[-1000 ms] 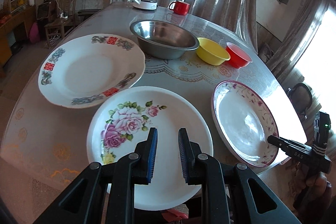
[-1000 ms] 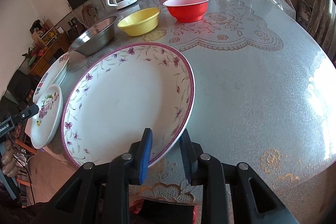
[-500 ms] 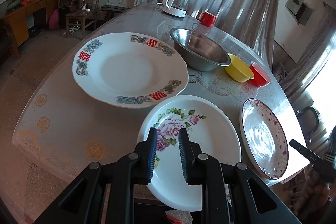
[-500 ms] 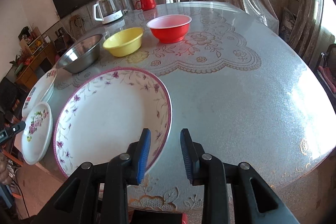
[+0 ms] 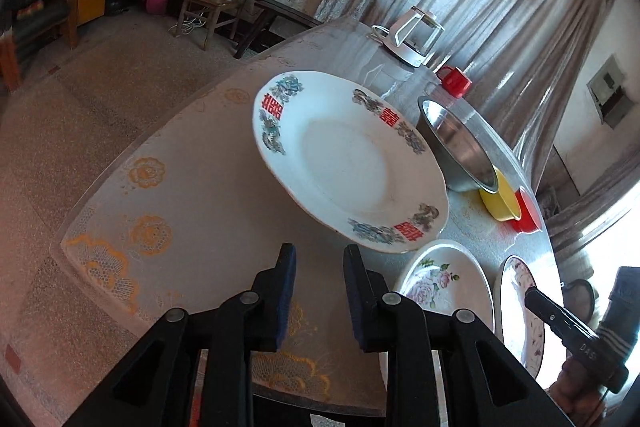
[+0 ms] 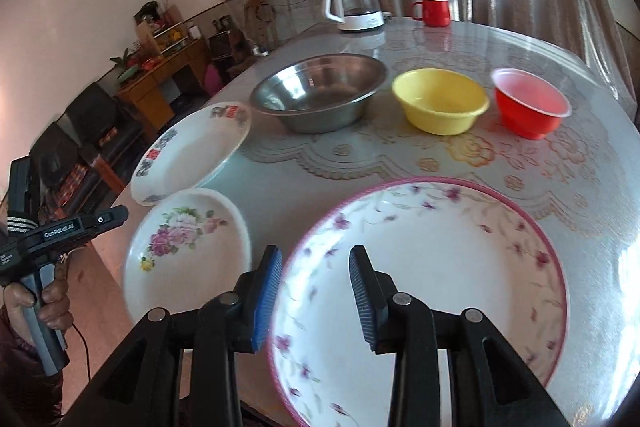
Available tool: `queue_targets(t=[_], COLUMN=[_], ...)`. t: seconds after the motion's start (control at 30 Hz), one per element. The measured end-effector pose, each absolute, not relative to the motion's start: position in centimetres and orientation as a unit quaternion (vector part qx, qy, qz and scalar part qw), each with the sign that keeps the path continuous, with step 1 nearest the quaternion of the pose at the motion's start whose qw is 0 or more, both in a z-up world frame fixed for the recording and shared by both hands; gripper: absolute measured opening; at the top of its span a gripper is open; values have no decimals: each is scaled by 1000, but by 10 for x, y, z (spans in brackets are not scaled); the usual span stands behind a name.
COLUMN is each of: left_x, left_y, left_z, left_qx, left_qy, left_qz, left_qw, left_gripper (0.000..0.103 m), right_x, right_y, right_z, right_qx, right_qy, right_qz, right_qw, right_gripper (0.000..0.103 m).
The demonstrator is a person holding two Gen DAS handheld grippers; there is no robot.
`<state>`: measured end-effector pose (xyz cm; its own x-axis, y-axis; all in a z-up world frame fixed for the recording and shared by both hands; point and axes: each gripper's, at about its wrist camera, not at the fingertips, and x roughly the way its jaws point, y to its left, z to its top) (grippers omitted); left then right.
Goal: Organize plates and bowls
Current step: 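Close the left tool on the double-happiness plate rim while the right tool grips it too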
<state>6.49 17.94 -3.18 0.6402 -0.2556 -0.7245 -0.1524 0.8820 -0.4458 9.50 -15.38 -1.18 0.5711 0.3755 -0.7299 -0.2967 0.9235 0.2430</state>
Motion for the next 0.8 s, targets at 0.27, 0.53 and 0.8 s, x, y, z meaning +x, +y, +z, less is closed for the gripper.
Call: queue_targets(t=[0.27,0.53,0.8], left_x=[87,102,118], left_y=[195,193,193], left_z=[-37,-40,-47], left_qx=[-274,-249,-237], left_qy=[412,408,412], left_qz=[-25,-16,-9], left_qw=[869,878,880], left_gripper=[29,23,23], right_x=[159,213,225], right_y=[-92,-59,-40], right_z=[-15,-41,-44], right_qx=[84,123,80], right_qy=[442,490,487], right_qz=[258,267,245], right_qw=[855,821,834], right_gripper=[38,25,17])
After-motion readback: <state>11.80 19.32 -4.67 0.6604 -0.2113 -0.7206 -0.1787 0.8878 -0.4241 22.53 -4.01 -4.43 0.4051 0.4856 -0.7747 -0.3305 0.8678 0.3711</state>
